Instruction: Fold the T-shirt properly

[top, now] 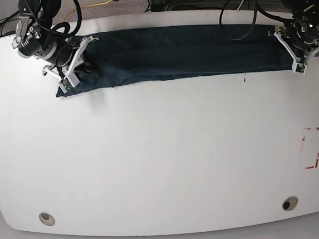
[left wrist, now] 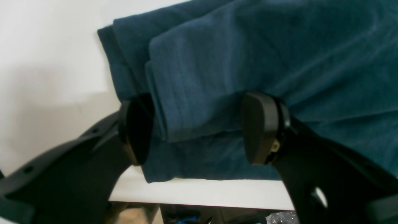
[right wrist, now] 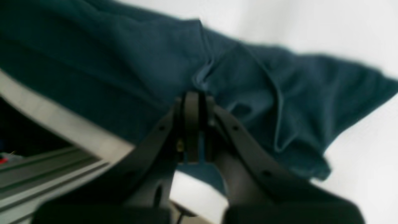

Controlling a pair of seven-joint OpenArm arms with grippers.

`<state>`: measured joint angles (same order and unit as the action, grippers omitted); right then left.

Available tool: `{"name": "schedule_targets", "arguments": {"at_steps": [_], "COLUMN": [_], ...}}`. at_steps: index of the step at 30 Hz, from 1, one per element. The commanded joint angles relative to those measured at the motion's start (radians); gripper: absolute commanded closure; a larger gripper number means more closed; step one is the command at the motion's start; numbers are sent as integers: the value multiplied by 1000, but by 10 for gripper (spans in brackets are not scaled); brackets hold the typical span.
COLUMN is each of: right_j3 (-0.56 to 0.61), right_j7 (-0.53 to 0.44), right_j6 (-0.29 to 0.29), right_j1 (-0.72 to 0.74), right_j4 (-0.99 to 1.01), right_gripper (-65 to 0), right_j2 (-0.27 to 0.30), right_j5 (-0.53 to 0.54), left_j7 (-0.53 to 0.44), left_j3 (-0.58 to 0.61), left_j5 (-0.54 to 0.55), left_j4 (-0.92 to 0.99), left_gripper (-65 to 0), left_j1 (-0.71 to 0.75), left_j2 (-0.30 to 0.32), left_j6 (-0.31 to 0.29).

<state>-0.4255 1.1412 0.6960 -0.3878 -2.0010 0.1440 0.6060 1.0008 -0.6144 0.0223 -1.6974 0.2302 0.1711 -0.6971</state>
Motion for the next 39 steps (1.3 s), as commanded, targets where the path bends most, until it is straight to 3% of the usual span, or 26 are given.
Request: {"name": "schedule_targets", "arguments": {"at_steps": [1,7,8,10,14,17,21,27,32,39], "right_j3": [-17,-26,-37,-63,-131,-167,-171,-132,-49,-37], "right_j7": [-17,-23,-23,-23,-22,-22,-20,-17,-23,-33], "right_j6": [2,2,2,2,2,2,2,2,2,2], "right_j1": [-3,-43,-41,-44,-50,-47,-44,-38,0,71], "right_j4": [-17,-16,-16,-16,-17,-22,-24,-16,15,187], "right_gripper": [0,-2,-29,-98,-325,-433,-423,-423,-422,-422], "right_j2": [6,6,6,6,6,6,6,-1,-24,-51], "right_j5": [25,21,21,21,21,30,59,197,174,64], "left_j7": [11,8,8,8,8,10,11,11,14,14], "left_j3": [-2,0,0,0,0,0,0,-2,-5,-2], "left_j5": [-9,-9,-9,-9,-9,-8,-2,1,3,51], "left_j4": [-3,49,53,53,53,52,50,50,49,55], "left_gripper": [-407,-407,-407,-407,-407,-407,-407,-407,-410,-413], "left_j1": [1,-1,-2,-4,-2,-4,-5,-7,-33,-42], "left_j2": [8,9,9,9,9,9,9,9,6,6], "left_j6": [-1,-1,-1,-1,-1,-1,-1,-1,-1,-1]}}
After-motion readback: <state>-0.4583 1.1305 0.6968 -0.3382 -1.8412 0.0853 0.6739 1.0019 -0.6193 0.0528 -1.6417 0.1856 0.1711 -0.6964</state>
